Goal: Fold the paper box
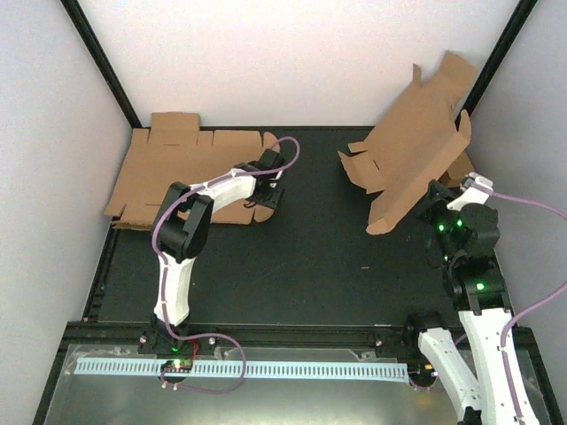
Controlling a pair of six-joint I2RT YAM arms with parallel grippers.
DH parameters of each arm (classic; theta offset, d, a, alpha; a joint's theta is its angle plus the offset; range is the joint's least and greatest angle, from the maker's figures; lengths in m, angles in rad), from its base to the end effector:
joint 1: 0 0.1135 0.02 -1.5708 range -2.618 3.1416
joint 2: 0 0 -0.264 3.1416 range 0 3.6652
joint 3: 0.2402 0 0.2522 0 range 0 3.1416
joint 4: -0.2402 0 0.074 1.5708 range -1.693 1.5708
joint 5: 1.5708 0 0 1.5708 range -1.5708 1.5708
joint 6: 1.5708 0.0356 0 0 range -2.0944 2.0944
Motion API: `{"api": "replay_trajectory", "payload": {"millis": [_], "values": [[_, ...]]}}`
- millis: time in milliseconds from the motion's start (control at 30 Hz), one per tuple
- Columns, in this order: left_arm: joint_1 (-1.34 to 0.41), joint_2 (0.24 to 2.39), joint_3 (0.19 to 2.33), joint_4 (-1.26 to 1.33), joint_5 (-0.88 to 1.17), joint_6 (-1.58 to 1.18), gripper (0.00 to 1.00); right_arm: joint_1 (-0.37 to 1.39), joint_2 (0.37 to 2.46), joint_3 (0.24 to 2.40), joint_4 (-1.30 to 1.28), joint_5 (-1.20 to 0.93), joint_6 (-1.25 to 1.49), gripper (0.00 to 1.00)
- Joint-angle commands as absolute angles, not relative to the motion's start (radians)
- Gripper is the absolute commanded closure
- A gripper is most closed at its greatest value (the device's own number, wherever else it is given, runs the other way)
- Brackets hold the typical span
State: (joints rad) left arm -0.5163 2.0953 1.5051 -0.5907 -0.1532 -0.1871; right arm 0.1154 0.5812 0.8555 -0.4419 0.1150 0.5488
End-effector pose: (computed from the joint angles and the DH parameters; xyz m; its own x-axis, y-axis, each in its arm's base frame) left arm 0.3772 -0.2079 0.1545 -0.8717 0.2835 -0.3997 0.2802 0.9575 0.0680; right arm 0.1264 0.0105 0.3643 -0.1424 0.5052 -0.8512 0.0847 0.8630 0.4980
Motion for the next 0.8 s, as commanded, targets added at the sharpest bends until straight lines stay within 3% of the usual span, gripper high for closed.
{"api": "replay_trajectory", "payload": {"millis": [0,167,267,333,533,767], "values": [[-0.488,2.105,1.581,-0.604,-0.156,-0.199,0.39,0.111,0.614,0.86,-0.41,0.028,0.541,0.99],[-0.485,1.993,1.477,-0.475,-0.079,-0.198,0.3,0.111,0.628,0.859,-0.398,-0.005,0.536,0.99],[-0.486,1.878,1.324,-0.32,-0.01,-0.237,0.17,0.111,0.635,0.846,-0.386,-0.024,0.54,0.99],[-0.485,1.829,1.239,-0.221,0.025,-0.268,0.03,0.111,0.639,0.838,-0.379,-0.034,0.543,0.98],[-0.485,1.805,1.104,0.006,0.032,-0.429,0.01,0.11,0.65,0.82,-0.356,-0.06,0.552,0.99],[-0.475,1.908,1.1,0.193,0.113,-0.605,0.01,0.112,0.653,0.807,-0.353,-0.065,0.549,0.98]]}}
